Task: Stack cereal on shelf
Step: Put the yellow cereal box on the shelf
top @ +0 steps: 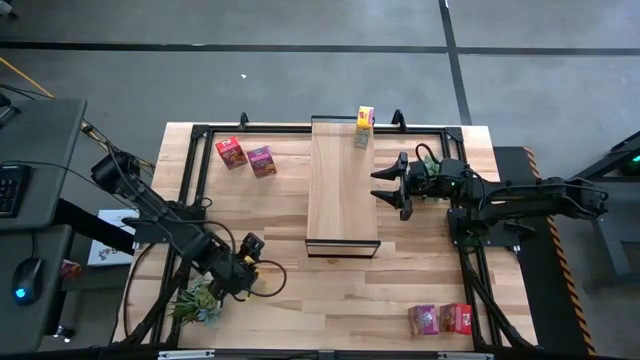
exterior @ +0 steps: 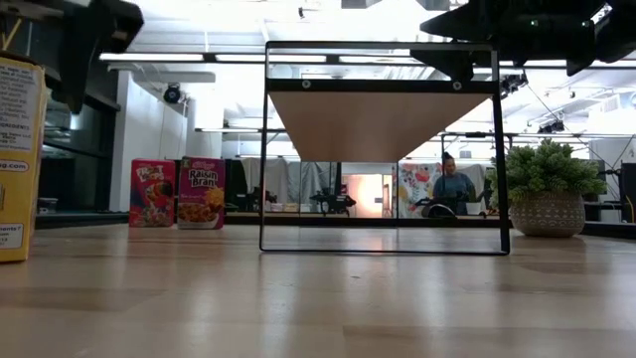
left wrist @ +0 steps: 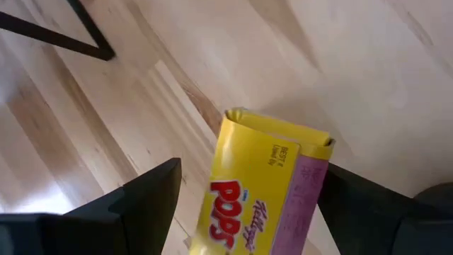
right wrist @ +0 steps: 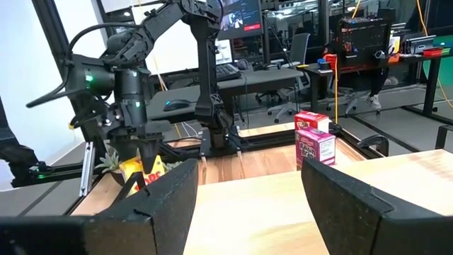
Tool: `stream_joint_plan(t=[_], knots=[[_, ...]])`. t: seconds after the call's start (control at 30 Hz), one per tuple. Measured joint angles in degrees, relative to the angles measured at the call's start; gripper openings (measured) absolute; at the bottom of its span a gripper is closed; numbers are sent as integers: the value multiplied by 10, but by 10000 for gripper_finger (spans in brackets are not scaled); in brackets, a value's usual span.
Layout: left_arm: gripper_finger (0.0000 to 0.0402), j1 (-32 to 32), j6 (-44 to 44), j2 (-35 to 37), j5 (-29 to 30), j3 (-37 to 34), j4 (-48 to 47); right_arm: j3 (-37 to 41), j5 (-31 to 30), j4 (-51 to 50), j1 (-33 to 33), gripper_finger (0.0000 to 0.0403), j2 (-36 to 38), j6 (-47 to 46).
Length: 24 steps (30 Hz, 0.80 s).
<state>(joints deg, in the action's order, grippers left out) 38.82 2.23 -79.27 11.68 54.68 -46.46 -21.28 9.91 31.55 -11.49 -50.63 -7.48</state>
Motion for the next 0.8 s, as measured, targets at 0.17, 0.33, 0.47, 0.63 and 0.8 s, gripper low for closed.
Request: stream_joint_plan(t=[0.17,0.33,0.47,0.63,0.8], knots=[[283,-8,14,-18,-10,0,0,-1,0,-8,0,245,0,0],[251,-10,18,-17,-10,0,0,-1,0,-9,0,245,0,0],[211,-10,29,-10,-10,4,-1,-1,0,-9,0,245,0,0],[157,-11,29,-1,-7,43,-14,-1,0,-9,0,245,0,0],[121,-11,25,2,19,124,-80,-1,-2,-9,0,245,0,0]])
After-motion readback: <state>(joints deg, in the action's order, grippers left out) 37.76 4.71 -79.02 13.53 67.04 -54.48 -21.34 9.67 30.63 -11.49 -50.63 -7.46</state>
